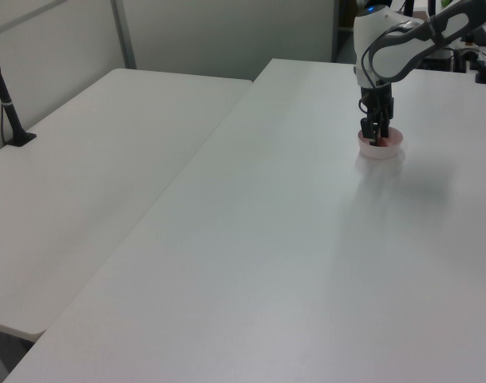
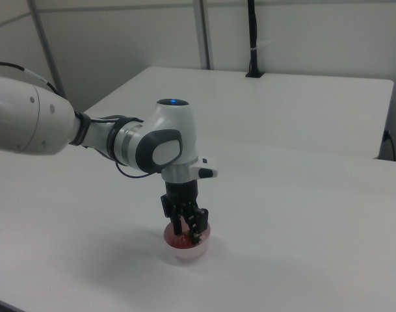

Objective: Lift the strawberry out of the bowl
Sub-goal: 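Close the gripper on the red strawberry inside the bowl, then lift the strawberry out of the bowl and carry it beside the bowl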

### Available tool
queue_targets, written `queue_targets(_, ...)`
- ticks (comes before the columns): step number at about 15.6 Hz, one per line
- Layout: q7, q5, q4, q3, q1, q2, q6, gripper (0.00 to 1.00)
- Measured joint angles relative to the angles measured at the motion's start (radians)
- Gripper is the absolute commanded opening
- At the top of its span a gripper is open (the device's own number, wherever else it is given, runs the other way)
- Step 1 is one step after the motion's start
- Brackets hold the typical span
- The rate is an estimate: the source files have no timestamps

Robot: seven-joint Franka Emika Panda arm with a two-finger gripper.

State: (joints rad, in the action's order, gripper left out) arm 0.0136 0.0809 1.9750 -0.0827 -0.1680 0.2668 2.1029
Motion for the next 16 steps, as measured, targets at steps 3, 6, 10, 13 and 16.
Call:
queue_targets(3, 0.000, 0.000, 0.006, 0.000, 0.000, 0.001, 0.000, 0.56)
queue_targets(6, 0.000, 0.000, 0.022, 0.000, 0.000, -0.001, 0.000, 0.31)
queue_targets(10, 0.000, 0.000, 0.029, 0.000, 0.000, -0.010, 0.000, 0.21)
queue_targets(13, 0.000, 0.000, 0.029, 0.000, -0.001, -0.013, 0.000, 0.21)
queue_targets(16, -0.009, 0.000, -0.001, 0.000, -0.013, -0.035, 0.004, 0.21)
